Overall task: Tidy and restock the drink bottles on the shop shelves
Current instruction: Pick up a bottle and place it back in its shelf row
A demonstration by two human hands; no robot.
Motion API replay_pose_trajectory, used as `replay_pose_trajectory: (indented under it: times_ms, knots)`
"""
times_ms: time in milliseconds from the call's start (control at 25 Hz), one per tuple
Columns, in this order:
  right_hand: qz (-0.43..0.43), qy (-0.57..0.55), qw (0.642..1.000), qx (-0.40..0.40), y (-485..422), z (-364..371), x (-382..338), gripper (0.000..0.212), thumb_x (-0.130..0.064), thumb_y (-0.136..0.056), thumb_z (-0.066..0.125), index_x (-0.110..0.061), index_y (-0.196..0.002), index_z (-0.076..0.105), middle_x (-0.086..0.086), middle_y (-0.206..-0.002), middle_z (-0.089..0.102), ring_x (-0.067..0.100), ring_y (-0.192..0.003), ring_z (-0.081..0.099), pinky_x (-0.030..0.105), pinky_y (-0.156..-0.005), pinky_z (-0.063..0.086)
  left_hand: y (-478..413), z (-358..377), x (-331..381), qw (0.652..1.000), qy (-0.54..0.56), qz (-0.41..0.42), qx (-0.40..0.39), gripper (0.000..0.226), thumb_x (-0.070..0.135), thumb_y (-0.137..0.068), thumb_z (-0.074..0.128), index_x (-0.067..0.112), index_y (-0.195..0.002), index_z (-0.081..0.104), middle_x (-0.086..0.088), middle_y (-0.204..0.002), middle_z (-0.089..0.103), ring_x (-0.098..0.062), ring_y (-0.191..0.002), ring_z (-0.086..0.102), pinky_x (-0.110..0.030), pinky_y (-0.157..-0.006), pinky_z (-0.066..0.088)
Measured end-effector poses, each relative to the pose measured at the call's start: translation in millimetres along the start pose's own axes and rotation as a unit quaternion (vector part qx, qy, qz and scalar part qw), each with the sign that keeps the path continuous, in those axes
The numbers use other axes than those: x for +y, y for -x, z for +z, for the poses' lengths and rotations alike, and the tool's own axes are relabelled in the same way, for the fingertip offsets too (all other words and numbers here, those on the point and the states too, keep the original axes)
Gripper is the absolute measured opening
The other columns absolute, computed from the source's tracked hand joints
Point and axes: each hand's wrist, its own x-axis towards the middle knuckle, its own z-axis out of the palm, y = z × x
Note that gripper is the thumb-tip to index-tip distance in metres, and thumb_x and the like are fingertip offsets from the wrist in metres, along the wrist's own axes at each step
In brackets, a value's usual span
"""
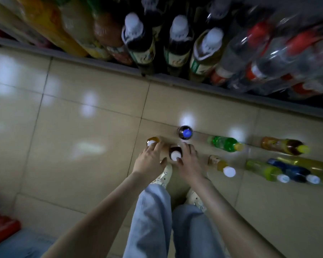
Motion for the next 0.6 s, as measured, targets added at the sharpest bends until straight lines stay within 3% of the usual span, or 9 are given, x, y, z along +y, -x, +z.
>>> replay_pose_trajectory:
  times_ms: [160, 280, 440, 600]
  knots:
    - [-0.047, -0.108, 0.983, 0.14, 81.5, -168.4, -48.2, 0.053, -0.022, -0.096, 0.051, -0.017, -0.145, 0.03, 0.001, -0.144, 0.037, 0.021, -0.129, 0.041, 0.035, -0.091, 0.041, 48.3, -121.9, 107.6, 0.996, 0.028, 0.053, 0.06, 0.06, 0.028, -0.091, 0.054, 0.023, -0.145, 0.03, 0.001, -0.145, 0.039, -0.025, -0.123, 0.046, -0.033, -0.094, 0.039]
    - [-0.108, -0.175, 0.933, 0.296, 137.9, -296.5, -80.6, 0.05, -0.02, -0.094, 0.056, -0.014, -0.14, 0.039, 0.005, -0.137, 0.047, 0.024, -0.122, 0.05, 0.027, -0.093, 0.04, 87.7, -219.8, 199.2, 0.981, 0.045, 0.126, 0.143, 0.053, 0.028, -0.092, 0.053, 0.021, -0.142, 0.036, -0.004, -0.137, 0.046, -0.027, -0.122, 0.047, -0.033, -0.092, 0.04]
    - [-0.169, -0.225, 0.859, 0.428, 195.0, -437.9, -110.8, 0.048, -0.02, -0.095, 0.055, -0.016, -0.14, 0.039, 0.001, -0.134, 0.046, 0.006, -0.121, 0.043, -0.001, -0.093, 0.025, 127.3, -331.5, 298.5, 0.905, 0.077, 0.29, 0.302, 0.041, 0.027, -0.091, 0.05, 0.02, -0.132, 0.05, 0.0, -0.123, 0.057, -0.021, -0.111, 0.056, -0.027, -0.083, 0.044]
    - [-0.191, -0.22, 0.788, 0.542, 209.2, -533.8, -117.8, 0.053, -0.013, -0.093, 0.057, -0.012, -0.142, 0.035, 0.01, -0.134, 0.045, 0.014, -0.124, 0.043, 0.006, -0.099, 0.027, 136.5, -405.8, 367.1, 0.83, 0.068, 0.38, 0.402, 0.039, 0.016, -0.094, 0.052, 0.016, -0.133, 0.05, -0.002, -0.123, 0.057, -0.018, -0.108, 0.056, -0.022, -0.077, 0.046]
